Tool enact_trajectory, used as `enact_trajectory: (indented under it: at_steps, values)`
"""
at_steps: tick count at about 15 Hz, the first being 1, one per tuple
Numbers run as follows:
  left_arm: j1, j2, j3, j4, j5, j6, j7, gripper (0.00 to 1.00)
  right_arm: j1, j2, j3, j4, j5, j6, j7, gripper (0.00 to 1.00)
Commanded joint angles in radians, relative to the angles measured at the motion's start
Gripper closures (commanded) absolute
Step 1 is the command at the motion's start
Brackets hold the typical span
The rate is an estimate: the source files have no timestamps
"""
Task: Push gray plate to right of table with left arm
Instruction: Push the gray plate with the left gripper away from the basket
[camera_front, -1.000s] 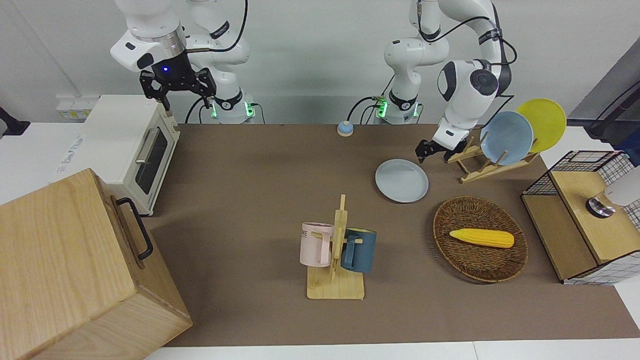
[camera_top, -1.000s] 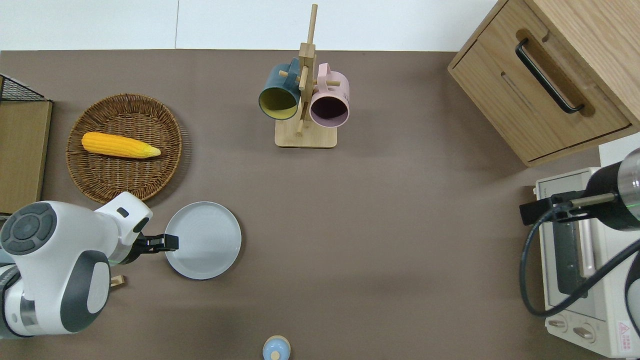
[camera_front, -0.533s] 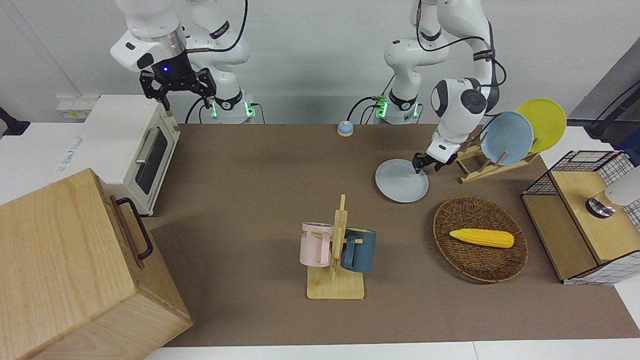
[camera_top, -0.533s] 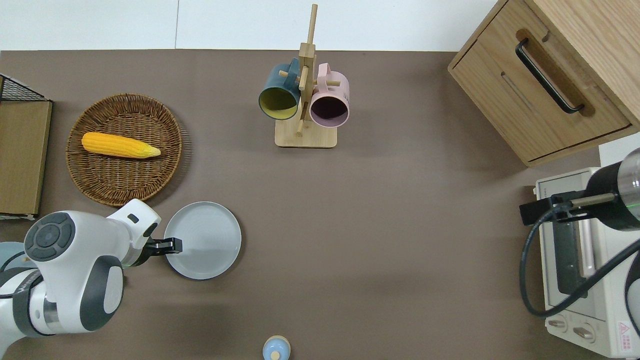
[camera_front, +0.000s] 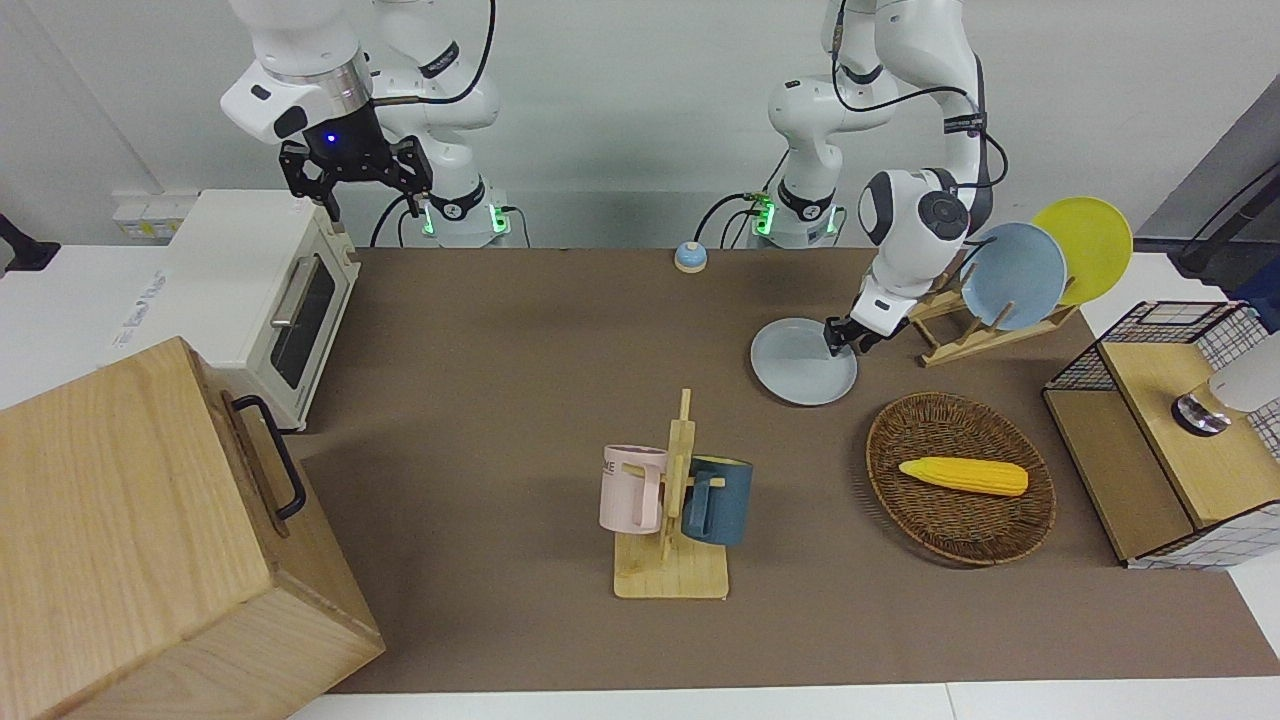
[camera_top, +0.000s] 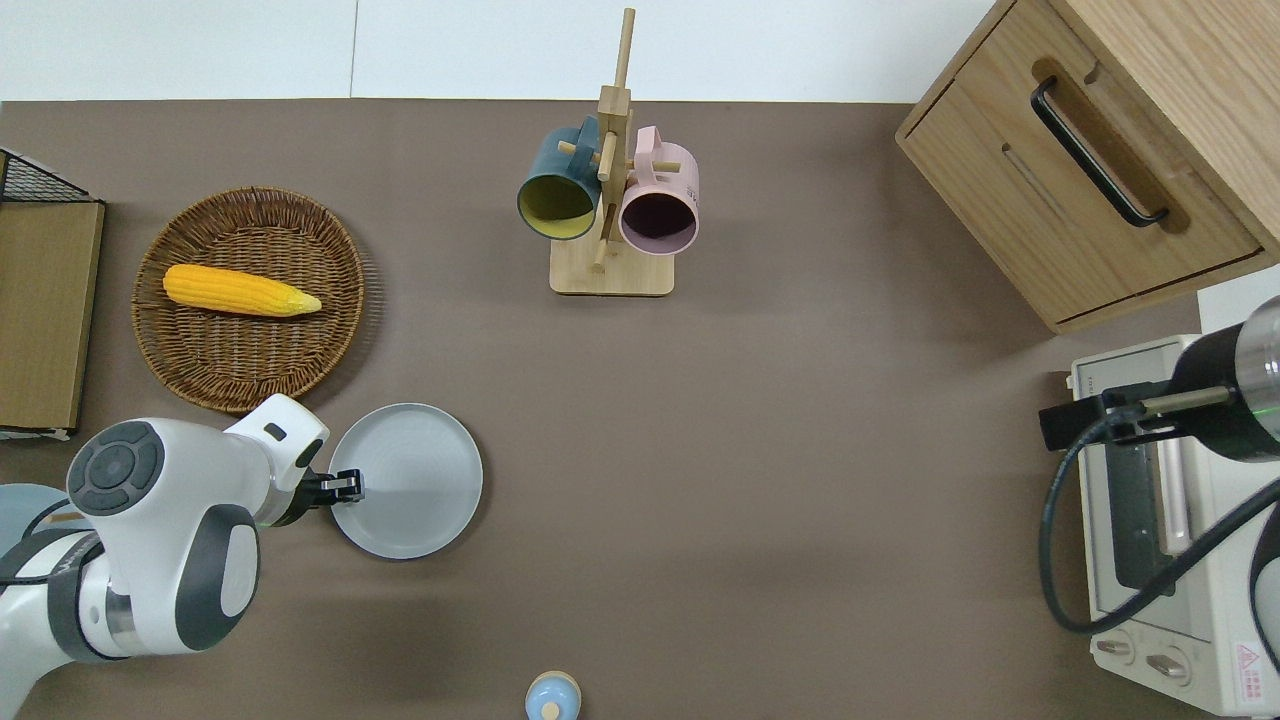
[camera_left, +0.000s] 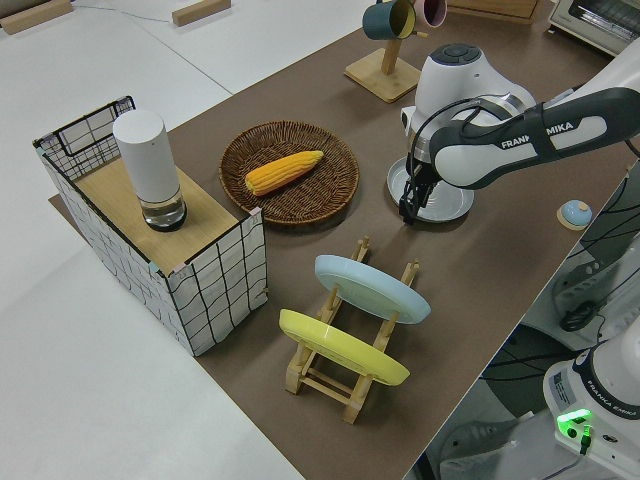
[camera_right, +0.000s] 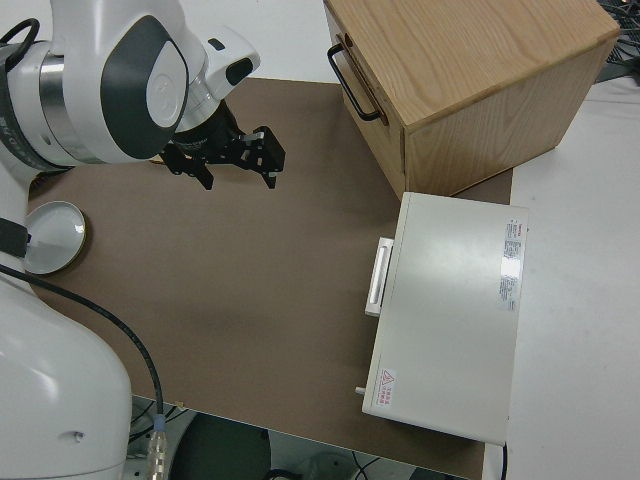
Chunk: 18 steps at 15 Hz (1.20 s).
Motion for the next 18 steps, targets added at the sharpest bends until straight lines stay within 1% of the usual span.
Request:
enact_trajectory:
  at_steps: [1,6,7,9,14,18]
  values:
    - [-0.005,0.003,-0.006,-0.011,-0.026,0.031,-0.009,1.00,-0.024,-0.009,0.019,0.000,-0.008,-0.014,-0.008,0.005]
    - [-0.007,0.003,-0.015,-0.009,-0.040,0.032,-0.018,1.00,-0.024,-0.009,0.019,0.000,-0.008,-0.014,-0.008,0.005]
    - [-0.022,0.003,-0.015,-0.009,-0.040,0.032,-0.039,1.00,-0.024,-0.009,0.019,0.000,-0.008,-0.014,-0.008,0.005]
    - [-0.069,0.003,-0.015,-0.009,-0.040,0.032,-0.099,1.00,-0.024,-0.009,0.019,0.000,-0.010,-0.014,-0.008,0.005]
    - [-0.227,0.003,-0.017,-0.003,-0.046,0.032,-0.297,1.00,-0.024,-0.009,0.019,0.000,-0.008,-0.014,-0.008,0.005]
    - [-0.338,0.001,-0.017,0.005,-0.162,0.032,-0.343,1.00,-0.024,-0.009,0.019,0.000,-0.008,-0.014,-0.008,0.005]
